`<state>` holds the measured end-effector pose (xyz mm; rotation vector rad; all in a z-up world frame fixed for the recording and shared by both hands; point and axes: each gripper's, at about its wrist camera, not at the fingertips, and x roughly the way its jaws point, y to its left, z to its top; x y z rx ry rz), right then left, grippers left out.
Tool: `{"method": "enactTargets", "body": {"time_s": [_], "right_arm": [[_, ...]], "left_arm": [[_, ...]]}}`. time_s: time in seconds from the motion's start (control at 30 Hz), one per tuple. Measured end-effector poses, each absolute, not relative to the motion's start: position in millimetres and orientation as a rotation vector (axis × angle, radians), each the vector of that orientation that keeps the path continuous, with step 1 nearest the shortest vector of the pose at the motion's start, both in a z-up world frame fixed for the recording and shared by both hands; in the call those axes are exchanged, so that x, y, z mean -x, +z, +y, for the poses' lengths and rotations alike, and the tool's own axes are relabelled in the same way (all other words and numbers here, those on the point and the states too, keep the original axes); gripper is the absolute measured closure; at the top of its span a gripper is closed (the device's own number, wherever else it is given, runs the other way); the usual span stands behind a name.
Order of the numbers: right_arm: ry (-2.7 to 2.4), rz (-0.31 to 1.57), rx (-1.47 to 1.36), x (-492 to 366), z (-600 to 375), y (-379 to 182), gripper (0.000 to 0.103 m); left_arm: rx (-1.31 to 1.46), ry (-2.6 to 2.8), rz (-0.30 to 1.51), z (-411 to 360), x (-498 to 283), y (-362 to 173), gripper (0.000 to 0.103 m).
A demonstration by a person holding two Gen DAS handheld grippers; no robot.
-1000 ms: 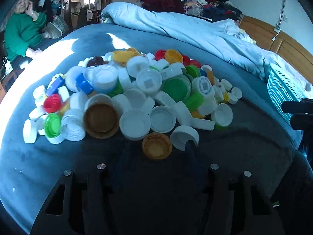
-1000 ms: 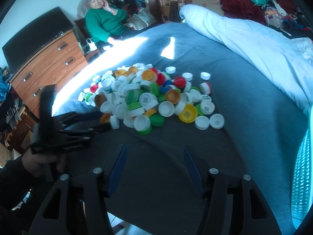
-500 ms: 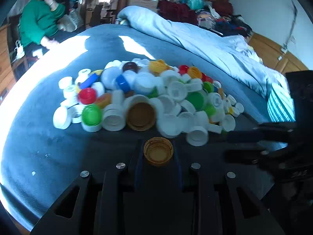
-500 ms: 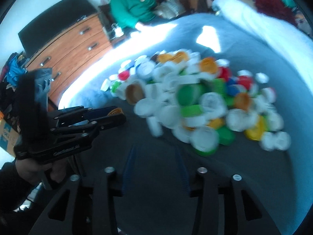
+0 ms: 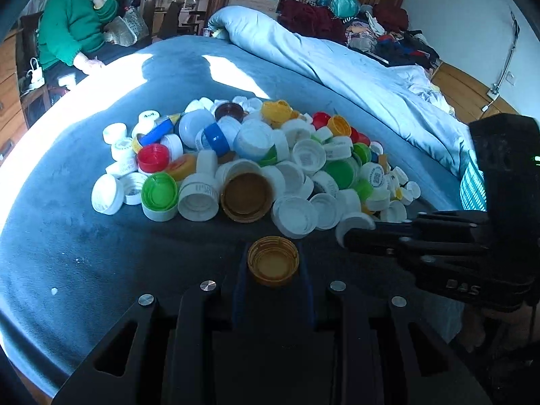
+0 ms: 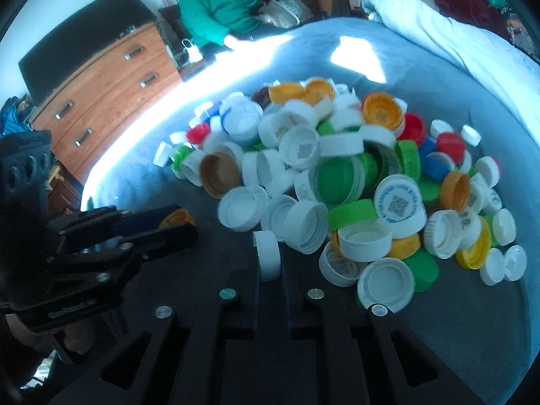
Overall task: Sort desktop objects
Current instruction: 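Grasp an amber cap with the left tool while the right tool grasps a white cap, then carry both caps into the light-blue colander and open both tools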
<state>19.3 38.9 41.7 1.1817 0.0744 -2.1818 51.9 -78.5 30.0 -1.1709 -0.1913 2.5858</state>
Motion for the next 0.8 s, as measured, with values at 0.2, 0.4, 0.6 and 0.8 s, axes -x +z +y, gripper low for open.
{"method": "enactTargets", "body": {"time_s": [0.2,0.4,0.6,0.8], "right_arm": [[-2.251,0.097,-1.104,-41.2,60.6,86.5,0.091],[-2.404,0.087,-0.994,-51.6,116.6,148.9,0.091],[-2.597,0.082,-0.923,-64.9,204.8,208.2,0.091],[-2.801,0.005,-0.914,-81.2,312.3,243.7,0.091]], "left_arm": [[1.114,2.621,-0.170,-61.9,-60.7,63.4,0.078],[1.018,2.613,-0.123,-21.8,-63.8,112.9,0.078],[0.926,2.520,-0.021,69.0,-53.0,160.6,0.078],[0.801,2.348,0.132,201.6,-51.0,207.2,0.078]]}}
